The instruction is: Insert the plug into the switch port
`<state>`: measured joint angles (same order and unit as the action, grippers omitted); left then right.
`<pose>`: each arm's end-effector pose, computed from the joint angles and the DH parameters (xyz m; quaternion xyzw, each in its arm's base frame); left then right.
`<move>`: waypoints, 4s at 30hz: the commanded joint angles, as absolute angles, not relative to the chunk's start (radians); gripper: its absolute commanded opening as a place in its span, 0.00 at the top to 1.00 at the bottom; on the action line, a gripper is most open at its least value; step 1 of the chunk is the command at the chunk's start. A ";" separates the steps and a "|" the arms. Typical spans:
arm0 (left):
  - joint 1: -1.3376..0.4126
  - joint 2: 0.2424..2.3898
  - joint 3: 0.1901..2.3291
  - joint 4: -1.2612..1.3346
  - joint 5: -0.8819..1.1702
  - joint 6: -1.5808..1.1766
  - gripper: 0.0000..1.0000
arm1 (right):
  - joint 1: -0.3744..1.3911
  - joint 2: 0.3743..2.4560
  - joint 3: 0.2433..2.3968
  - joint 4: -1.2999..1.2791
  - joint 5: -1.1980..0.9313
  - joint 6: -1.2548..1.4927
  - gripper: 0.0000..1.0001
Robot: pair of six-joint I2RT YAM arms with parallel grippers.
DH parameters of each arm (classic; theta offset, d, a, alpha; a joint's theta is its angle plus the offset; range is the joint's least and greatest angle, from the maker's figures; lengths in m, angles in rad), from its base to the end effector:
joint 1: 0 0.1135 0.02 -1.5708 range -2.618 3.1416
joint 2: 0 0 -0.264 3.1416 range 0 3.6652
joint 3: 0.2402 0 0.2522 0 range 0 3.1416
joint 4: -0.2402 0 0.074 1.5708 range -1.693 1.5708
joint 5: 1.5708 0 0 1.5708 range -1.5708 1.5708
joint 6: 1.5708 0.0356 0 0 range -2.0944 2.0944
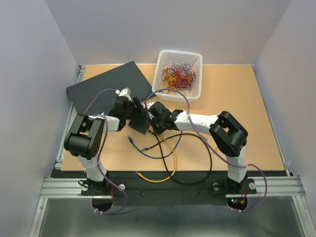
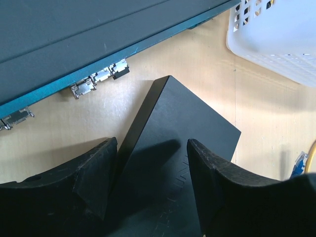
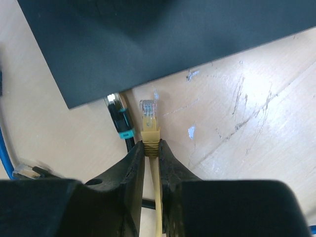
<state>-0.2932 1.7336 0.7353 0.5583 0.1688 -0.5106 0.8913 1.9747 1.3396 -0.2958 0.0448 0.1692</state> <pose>0.3282 -0.1053 0.1541 -0.0464 0.8413 -0.2743 0.4635 0.2664 0.3272 0.1713 -0.3286 0.8903 0.1407 0.2820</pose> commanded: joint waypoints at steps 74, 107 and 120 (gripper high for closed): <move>-0.529 1.625 0.396 0.706 0.250 -0.635 0.36 | 0.900 1.737 1.086 0.181 0.005 -0.002 0.99; -0.558 1.649 0.442 0.617 0.212 -0.634 0.28 | 0.904 1.910 1.204 0.393 -0.153 0.167 1.00; -0.437 1.710 0.604 0.509 0.238 -0.574 0.28 | 0.904 2.002 1.311 0.321 -0.144 0.207 1.00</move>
<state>-0.3958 1.6630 0.5816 0.6979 0.0124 -0.5072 0.8833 1.9411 1.1870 -0.0227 -0.1078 0.1654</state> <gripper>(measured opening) 0.724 0.195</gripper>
